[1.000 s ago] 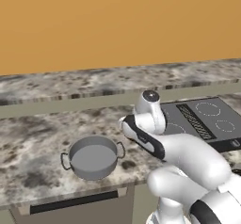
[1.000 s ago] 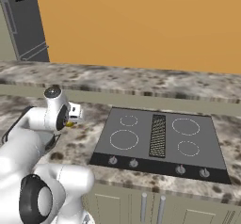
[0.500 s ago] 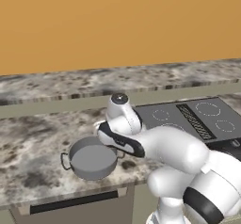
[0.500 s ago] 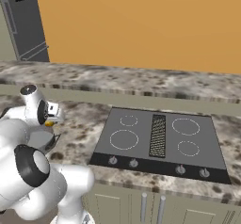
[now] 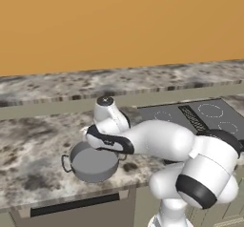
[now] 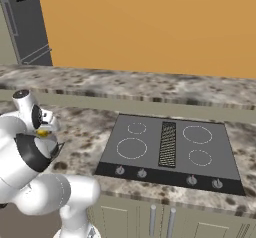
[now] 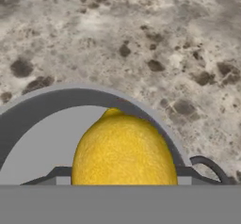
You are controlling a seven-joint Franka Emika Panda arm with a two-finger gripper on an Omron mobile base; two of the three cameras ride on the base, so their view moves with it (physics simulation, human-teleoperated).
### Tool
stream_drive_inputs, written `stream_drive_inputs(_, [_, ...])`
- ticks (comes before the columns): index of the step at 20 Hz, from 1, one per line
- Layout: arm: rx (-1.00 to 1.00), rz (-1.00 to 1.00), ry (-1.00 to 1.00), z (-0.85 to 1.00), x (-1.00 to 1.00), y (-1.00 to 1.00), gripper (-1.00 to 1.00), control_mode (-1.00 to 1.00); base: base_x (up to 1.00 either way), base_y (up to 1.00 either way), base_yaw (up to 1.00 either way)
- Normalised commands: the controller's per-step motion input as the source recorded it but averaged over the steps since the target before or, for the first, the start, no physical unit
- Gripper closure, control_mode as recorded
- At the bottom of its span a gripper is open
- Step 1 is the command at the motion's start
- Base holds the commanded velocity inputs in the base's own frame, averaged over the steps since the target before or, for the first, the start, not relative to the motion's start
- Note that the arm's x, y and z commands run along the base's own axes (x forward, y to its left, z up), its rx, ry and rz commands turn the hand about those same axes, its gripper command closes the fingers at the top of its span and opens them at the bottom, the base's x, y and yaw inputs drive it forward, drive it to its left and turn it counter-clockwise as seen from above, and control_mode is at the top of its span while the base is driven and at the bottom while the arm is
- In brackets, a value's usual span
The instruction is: Turn on the sink faucet. Then move the lemon from the counter to the sink. Turn off the sink. Move the vegetable from the sink to the pot next to the stove. Finally move the pot to the rear left burner.
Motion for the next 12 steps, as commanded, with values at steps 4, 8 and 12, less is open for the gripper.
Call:
stream_drive_inputs(4, [0.00, 0.00, 0.02, -0.45, -0.10, 0.17, 1.00, -1.00, 0.00, 0.00, 0.00])
stream_drive_inputs(8, [0.00, 0.00, 0.01, -0.38, -0.12, 0.14, 1.00, -1.00, 0.00, 0.00, 0.00])
stream_drive_inputs(12, [0.00, 0.00, 0.01, -0.37, -0.13, 0.15, 1.00, -1.00, 0.00, 0.00, 0.00])
